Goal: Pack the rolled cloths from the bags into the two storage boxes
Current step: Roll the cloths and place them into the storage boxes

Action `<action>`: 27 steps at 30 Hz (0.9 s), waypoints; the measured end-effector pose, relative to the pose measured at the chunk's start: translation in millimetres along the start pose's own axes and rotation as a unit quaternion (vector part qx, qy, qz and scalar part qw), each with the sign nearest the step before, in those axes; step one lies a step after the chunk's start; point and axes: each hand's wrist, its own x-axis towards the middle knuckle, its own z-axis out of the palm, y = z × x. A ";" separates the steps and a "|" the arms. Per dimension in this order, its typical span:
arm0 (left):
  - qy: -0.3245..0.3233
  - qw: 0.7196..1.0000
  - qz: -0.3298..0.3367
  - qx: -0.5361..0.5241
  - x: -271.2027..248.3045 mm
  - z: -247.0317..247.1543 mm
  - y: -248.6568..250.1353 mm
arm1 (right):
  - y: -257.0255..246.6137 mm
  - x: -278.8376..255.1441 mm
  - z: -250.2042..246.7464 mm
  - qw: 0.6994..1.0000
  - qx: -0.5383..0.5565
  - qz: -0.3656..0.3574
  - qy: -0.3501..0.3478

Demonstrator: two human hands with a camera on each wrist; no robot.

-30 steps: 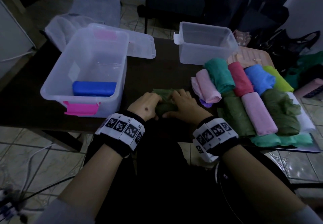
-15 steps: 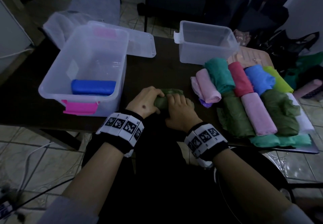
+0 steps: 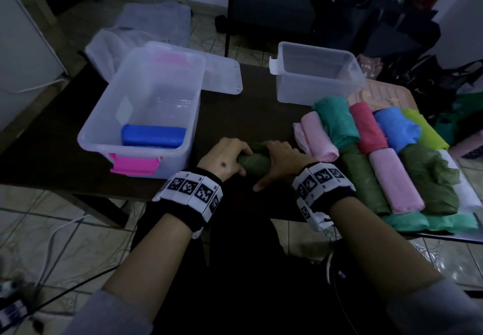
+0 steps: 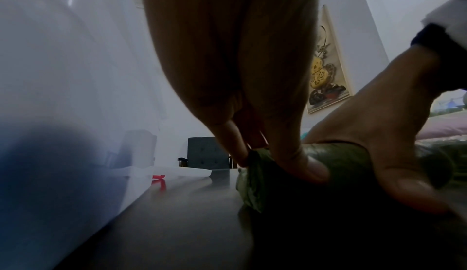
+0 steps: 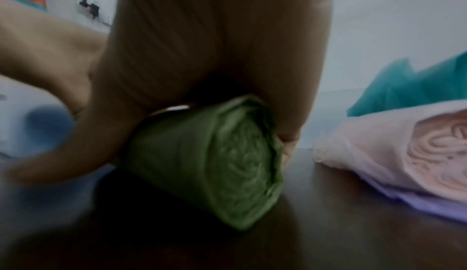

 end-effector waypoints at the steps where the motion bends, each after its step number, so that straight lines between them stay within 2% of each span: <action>1: 0.003 1.000 0.000 0.000 0.1 1.0 -0.2 | -0.2 -0.6 1.5 1.000 0.011 -0.007 -0.001; 4: 0.018 1.000 -0.002 0.000 0.0 2.4 0.2 | -0.7 -4.2 6.6 0.999 -0.004 -0.040 0.013; 9: 0.009 1.000 -0.005 0.019 1.7 1.3 3.7 | -2.3 -20.1 20.2 0.993 -0.045 -0.072 0.079; 13: -0.012 0.999 -0.016 0.048 0.9 -0.6 7.7 | -6.2 -30.4 37.5 0.985 -0.077 -0.076 0.135; 15: 0.003 0.999 -0.023 0.032 -3.1 -5.8 15.9 | -7.1 -31.3 41.5 0.983 -0.079 -0.076 0.146; 17: 0.063 0.998 -0.029 -0.011 -12.3 -22.0 31.0 | -8.3 -30.6 41.9 0.983 -0.079 -0.069 0.153; 19: 0.177 0.982 -0.030 -0.055 -27.6 -48.3 44.9 | -11.0 -30.2 40.4 0.985 -0.070 -0.059 0.147; 22: 0.369 0.925 -0.045 -0.076 -55.0 -90.7 41.2 | -17.0 -29.4 34.9 0.988 -0.036 -0.049 0.140; 25: 0.480 0.865 -0.136 -0.043 -74.9 -115.8 1.7 | -29.9 -27.6 25.3 0.987 0.032 -0.044 0.152; 27: 0.487 0.841 -0.234 -0.028 -86.6 -120.1 -28.2 | -41.6 -25.9 15.4 0.981 0.073 -0.050 0.172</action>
